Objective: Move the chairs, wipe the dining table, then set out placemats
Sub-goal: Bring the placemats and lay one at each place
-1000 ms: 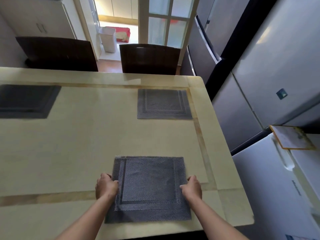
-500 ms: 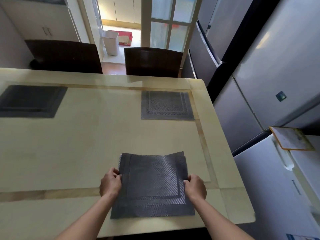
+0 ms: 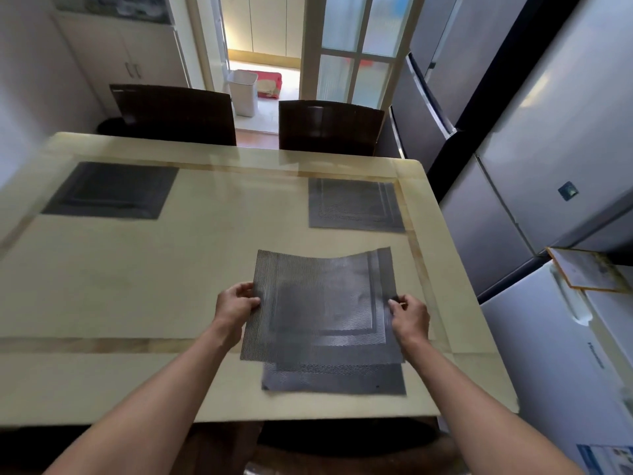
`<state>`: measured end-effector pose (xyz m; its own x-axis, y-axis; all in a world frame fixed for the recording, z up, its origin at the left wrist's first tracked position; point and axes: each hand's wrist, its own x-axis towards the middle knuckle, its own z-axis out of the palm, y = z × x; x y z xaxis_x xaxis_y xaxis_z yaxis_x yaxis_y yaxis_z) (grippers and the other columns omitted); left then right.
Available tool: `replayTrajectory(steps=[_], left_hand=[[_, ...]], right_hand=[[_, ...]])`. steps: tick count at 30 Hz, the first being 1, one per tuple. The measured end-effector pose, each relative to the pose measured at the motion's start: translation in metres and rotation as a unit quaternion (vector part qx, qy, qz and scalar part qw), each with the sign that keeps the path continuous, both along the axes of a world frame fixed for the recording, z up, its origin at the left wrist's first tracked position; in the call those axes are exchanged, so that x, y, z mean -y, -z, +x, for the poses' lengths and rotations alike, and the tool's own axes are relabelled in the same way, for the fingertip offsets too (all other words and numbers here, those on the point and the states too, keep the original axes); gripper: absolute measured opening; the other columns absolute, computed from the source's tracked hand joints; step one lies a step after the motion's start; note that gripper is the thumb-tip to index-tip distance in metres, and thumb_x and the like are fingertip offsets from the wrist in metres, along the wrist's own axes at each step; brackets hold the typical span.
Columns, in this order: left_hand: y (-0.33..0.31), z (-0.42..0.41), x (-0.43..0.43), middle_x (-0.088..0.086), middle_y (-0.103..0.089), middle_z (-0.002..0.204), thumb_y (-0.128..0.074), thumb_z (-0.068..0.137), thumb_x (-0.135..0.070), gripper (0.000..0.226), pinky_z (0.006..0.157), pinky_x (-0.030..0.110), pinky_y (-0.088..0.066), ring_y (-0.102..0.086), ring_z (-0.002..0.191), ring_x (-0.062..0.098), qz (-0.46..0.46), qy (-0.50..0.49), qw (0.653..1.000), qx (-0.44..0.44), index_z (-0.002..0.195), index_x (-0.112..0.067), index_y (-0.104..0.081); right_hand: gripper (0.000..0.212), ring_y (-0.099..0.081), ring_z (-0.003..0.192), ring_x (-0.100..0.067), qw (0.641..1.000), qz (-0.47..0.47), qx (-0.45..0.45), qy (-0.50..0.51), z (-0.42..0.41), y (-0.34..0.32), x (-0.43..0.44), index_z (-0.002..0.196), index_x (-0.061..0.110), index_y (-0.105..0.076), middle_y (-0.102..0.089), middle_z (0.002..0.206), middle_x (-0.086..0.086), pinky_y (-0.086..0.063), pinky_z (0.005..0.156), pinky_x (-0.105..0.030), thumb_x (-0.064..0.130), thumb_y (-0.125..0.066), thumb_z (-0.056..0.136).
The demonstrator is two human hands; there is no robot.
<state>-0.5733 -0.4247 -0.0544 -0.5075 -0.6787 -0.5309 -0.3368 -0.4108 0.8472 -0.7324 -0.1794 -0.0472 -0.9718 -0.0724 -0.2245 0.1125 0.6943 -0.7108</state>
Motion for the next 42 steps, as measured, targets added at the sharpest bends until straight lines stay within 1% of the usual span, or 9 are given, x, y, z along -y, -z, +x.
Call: replayTrajectory(steps=[2, 7, 11, 14, 16, 21, 32, 37, 42], left_hand=[[-0.004, 0.002, 0.007, 0.007, -0.063, 0.085, -0.048, 0.086, 0.016, 0.031, 0.055, 0.014, -0.053, -0.058, 0.073, 0.015, -0.023, -0.008, 1.000, 0.008, 0.106, -0.003, -0.059], [-0.013, 0.012, 0.027, 0.013, -0.071, 0.095, -0.065, 0.081, 0.002, 0.022, 0.088, 0.037, -0.055, -0.067, 0.087, 0.025, -0.115, -0.053, 0.989, 0.082, 0.101, -0.003, -0.071], [-0.024, 0.022, 0.050, 0.008, -0.067, 0.081, -0.067, 0.080, -0.003, 0.014, 0.079, 0.030, -0.053, -0.062, 0.072, 0.021, -0.152, -0.120, 0.976, 0.100, 0.092, -0.010, -0.072], [-0.023, 0.042, 0.076, 0.006, -0.067, 0.081, -0.067, 0.081, -0.007, 0.011, 0.071, 0.028, -0.049, -0.059, 0.070, 0.020, -0.156, -0.152, 0.970, 0.108, 0.086, -0.016, -0.069], [-0.020, 0.055, 0.093, 0.006, -0.067, 0.080, -0.067, 0.081, -0.009, 0.012, 0.068, 0.028, -0.046, -0.057, 0.068, 0.020, -0.163, -0.154, 0.967, 0.118, 0.091, -0.015, -0.071], [-0.013, 0.091, 0.167, 0.007, -0.066, 0.085, -0.065, 0.085, -0.007, 0.017, 0.078, 0.028, -0.049, -0.059, 0.076, 0.020, -0.163, -0.163, 0.965, 0.122, 0.100, -0.012, -0.070], [0.028, 0.220, 0.378, 0.013, -0.066, 0.089, -0.065, 0.082, -0.001, 0.012, 0.084, 0.034, -0.051, -0.059, 0.081, 0.020, -0.127, -0.118, 0.973, 0.150, 0.094, -0.003, -0.068], [0.052, 0.264, 0.438, 0.015, -0.072, 0.093, -0.071, 0.078, -0.003, 0.012, 0.089, 0.037, -0.052, -0.063, 0.081, 0.021, -0.113, -0.113, 0.972, 0.174, 0.089, -0.006, -0.072], [0.073, 0.281, 0.475, 0.013, -0.073, 0.096, -0.075, 0.075, -0.006, 0.016, 0.092, 0.036, -0.052, -0.068, 0.095, 0.027, -0.117, -0.112, 0.966, 0.204, 0.091, -0.006, -0.074]], right_hand=[[0.011, -0.059, 0.078, -0.024, 1.000, -0.027, 0.002, -0.003, 0.001, -0.008, 0.008, 0.089, 0.002, -0.067, -0.066, 0.084, -0.012, -0.046, 0.068, -0.034, 0.012, -0.060, 0.090], [0.015, -0.061, 0.078, -0.027, 0.996, -0.060, 0.040, -0.054, -0.005, -0.011, 0.037, 0.085, 0.002, -0.065, -0.067, 0.084, -0.014, -0.051, 0.072, -0.042, 0.012, -0.056, 0.092], [0.013, -0.058, 0.078, -0.021, 0.987, -0.101, 0.071, -0.100, -0.009, -0.014, 0.074, 0.095, 0.004, -0.065, -0.064, 0.087, -0.011, -0.044, 0.059, -0.027, 0.009, -0.053, 0.094], [0.013, -0.059, 0.081, -0.021, 0.978, -0.140, 0.099, -0.115, 0.002, -0.016, 0.107, 0.100, 0.003, -0.064, -0.065, 0.090, -0.011, -0.046, 0.063, -0.023, 0.007, -0.054, 0.093], [0.011, -0.060, 0.082, -0.022, 0.974, -0.163, 0.108, -0.116, 0.012, -0.015, 0.123, 0.100, 0.002, -0.063, -0.065, 0.092, -0.013, -0.050, 0.070, -0.026, 0.004, -0.056, 0.092], [0.009, -0.061, 0.083, -0.023, 0.968, -0.183, 0.124, -0.119, 0.044, -0.007, 0.199, 0.099, 0.005, -0.061, -0.064, 0.091, -0.013, -0.052, 0.083, -0.035, 0.005, -0.058, 0.091], [0.004, -0.064, 0.086, -0.029, 0.976, -0.153, 0.147, -0.054, 0.189, 0.045, 0.381, 0.091, 0.006, -0.063, -0.069, 0.096, -0.019, -0.053, 0.087, -0.047, 0.006, -0.061, 0.087], [0.004, -0.064, 0.087, -0.028, 0.978, -0.130, 0.156, -0.052, 0.232, 0.061, 0.445, 0.090, 0.009, -0.061, -0.068, 0.095, -0.017, -0.053, 0.087, -0.046, 0.005, -0.060, 0.088], [0.004, -0.064, 0.086, -0.028, 0.983, -0.091, 0.148, -0.054, 0.249, 0.077, 0.485, 0.086, 0.011, -0.060, -0.069, 0.094, -0.016, -0.054, 0.085, -0.045, 0.008, -0.061, 0.088]])
